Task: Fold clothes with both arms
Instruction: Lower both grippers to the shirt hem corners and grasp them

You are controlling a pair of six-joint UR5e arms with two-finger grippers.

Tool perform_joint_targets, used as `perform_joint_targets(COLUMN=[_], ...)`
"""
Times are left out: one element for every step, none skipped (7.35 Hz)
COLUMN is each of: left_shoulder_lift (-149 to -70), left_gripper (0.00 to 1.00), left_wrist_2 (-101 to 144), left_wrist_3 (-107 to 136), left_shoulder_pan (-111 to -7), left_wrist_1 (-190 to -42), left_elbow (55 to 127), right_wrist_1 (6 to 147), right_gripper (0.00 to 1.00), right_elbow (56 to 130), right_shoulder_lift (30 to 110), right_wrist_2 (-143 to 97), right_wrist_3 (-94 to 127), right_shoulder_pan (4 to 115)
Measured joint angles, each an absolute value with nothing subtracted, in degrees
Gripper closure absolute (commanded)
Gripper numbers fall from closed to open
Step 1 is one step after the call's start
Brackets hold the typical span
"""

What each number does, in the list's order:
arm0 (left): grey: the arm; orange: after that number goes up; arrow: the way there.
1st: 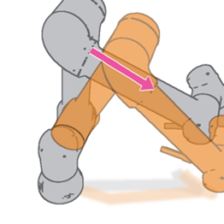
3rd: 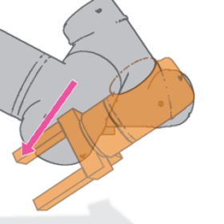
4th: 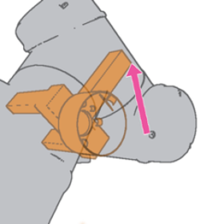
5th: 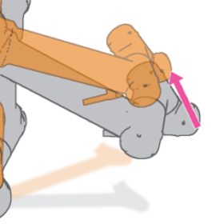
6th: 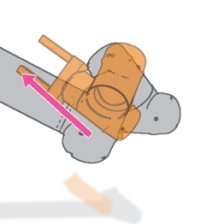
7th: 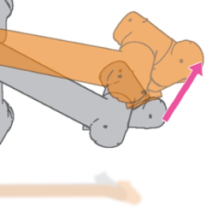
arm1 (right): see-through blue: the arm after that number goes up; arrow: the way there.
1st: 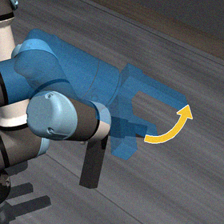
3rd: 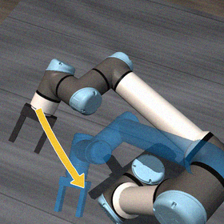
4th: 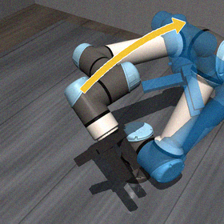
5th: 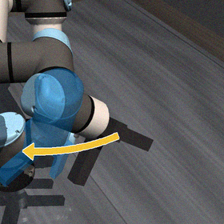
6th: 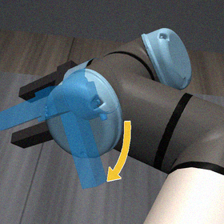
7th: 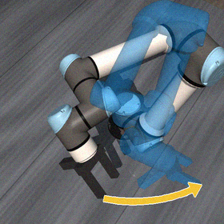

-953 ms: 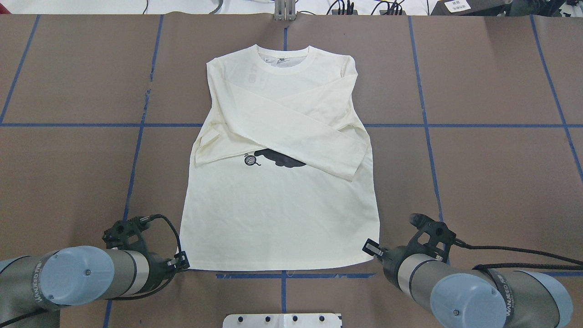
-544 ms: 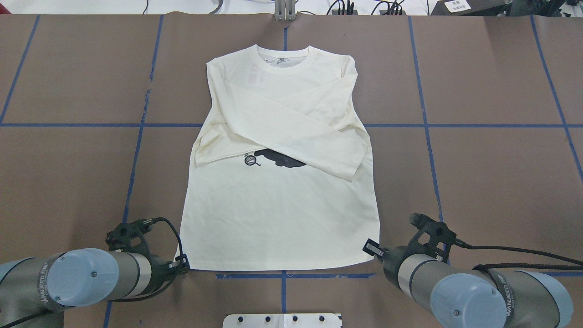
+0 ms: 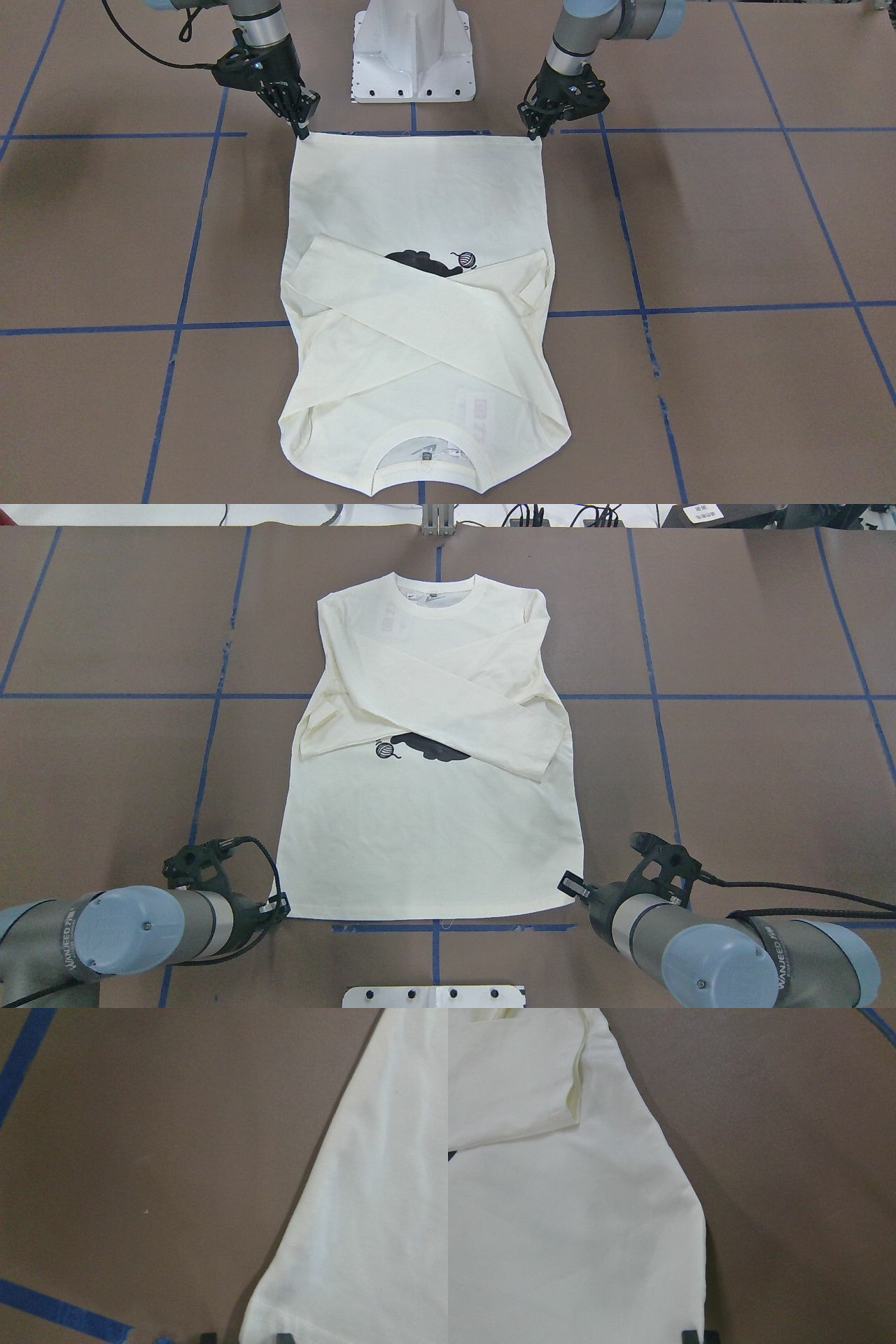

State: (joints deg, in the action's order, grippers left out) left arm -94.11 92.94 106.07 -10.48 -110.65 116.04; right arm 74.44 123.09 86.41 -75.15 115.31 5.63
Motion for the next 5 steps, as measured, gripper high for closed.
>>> perform_joint_targets(left_shoulder_lift=[-94.3,-94.7,-94.9,-94.9,-94.9], left_gripper=[1.00,1.00,1.00,1.00,1.00], left_wrist_2=[92.5,92.1,92.0,92.0,92.0], left_wrist_3=[106.0,106.0,105.9,105.9,106.0], left_shoulder_pan=[-10.5,-10.7,-11.0,-11.2,-11.4], left_wrist_1=[-109.6,-108.5,-107.8,-107.5,-107.3], left_elbow=[116.1,116.4,117.1,118.6,120.7], right_wrist_1=[74.4,74.4,74.4,74.4,74.4], right_gripper=[1.00,1.00,1.00,1.00,1.00], right_elbow=[123.1,123.1,123.1,123.2,123.6], right_shoulder_lift=[86.5,86.5,86.6,86.6,86.7], right_wrist_2=[-75.1,-75.1,-75.1,-75.1,-75.1], right_wrist_3=[115.3,115.3,115.3,115.3,115.3], right_shoulder_pan=[5.6,5.6,5.7,5.7,5.7])
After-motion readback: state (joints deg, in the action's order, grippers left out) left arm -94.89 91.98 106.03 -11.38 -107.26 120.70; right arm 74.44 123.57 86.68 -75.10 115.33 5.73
